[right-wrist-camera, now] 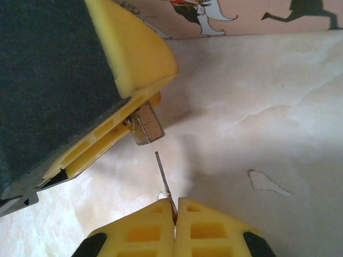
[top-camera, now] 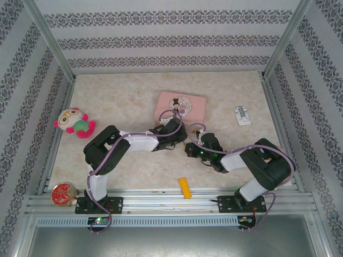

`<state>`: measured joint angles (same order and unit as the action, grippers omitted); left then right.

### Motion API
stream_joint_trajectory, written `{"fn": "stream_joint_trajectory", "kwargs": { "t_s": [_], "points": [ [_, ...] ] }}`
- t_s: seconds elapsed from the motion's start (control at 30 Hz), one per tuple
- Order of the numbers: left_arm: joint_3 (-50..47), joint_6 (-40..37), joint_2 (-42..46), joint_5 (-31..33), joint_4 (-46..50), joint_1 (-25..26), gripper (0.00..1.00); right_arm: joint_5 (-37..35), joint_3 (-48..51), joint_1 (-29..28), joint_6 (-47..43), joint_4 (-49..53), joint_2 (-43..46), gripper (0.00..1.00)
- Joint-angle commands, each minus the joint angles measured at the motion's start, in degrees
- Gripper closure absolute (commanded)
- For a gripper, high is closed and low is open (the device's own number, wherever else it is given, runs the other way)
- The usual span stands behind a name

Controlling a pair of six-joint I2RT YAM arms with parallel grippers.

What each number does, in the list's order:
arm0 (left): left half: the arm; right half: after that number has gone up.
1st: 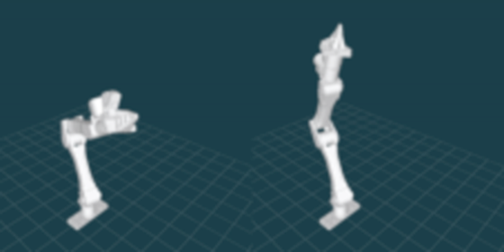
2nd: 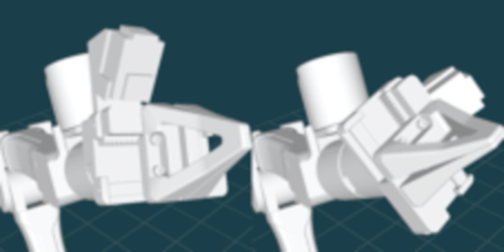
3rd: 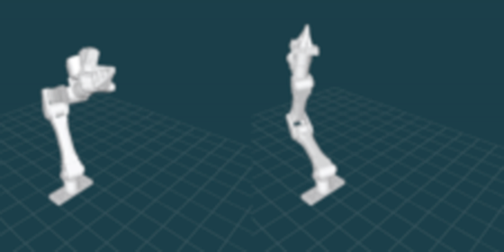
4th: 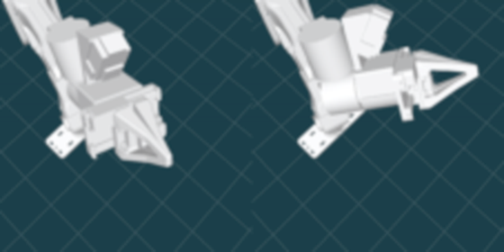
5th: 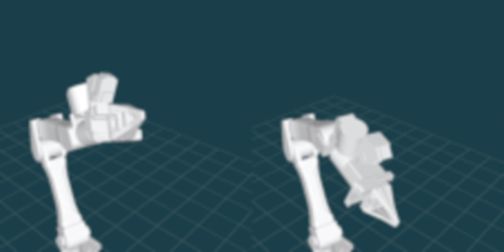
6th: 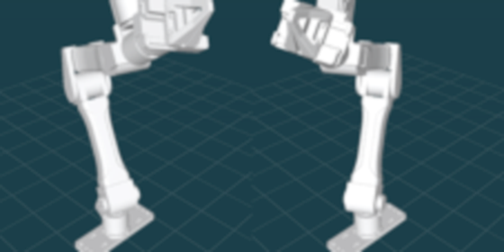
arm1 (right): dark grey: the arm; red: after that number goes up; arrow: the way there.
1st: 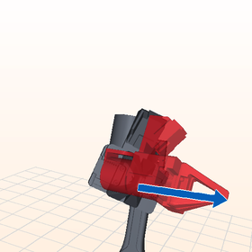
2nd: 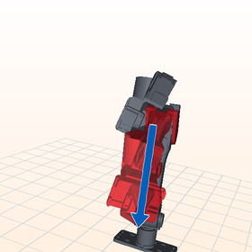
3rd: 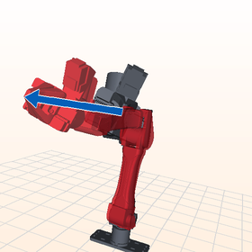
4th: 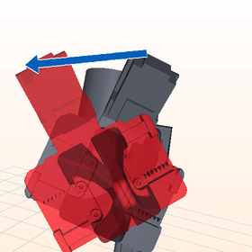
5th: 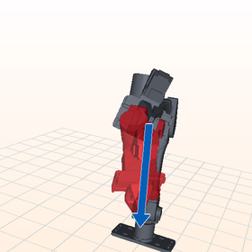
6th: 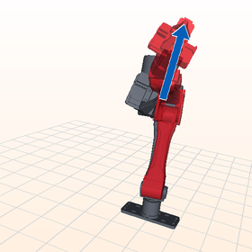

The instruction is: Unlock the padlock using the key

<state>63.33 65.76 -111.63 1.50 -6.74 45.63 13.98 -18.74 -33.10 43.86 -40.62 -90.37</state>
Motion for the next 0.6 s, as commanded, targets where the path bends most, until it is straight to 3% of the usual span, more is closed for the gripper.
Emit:
{"fn": "stream_joint_trajectory", "kwargs": {
  "t_s": [0.0,0.57],
  "points": [
    [-0.39,3.85,2.48,-2.73,-4.77,-0.63,1.0,1.05,-0.59,0.58,0.84,-2.49,-1.08,1.0],
    [-0.31,4.2,1.86,-4.08,-5.04,-0.63,1.0,0.13,-0.59,1.11,1.41,-5.95,-1.82,1.0]
  ]
}}
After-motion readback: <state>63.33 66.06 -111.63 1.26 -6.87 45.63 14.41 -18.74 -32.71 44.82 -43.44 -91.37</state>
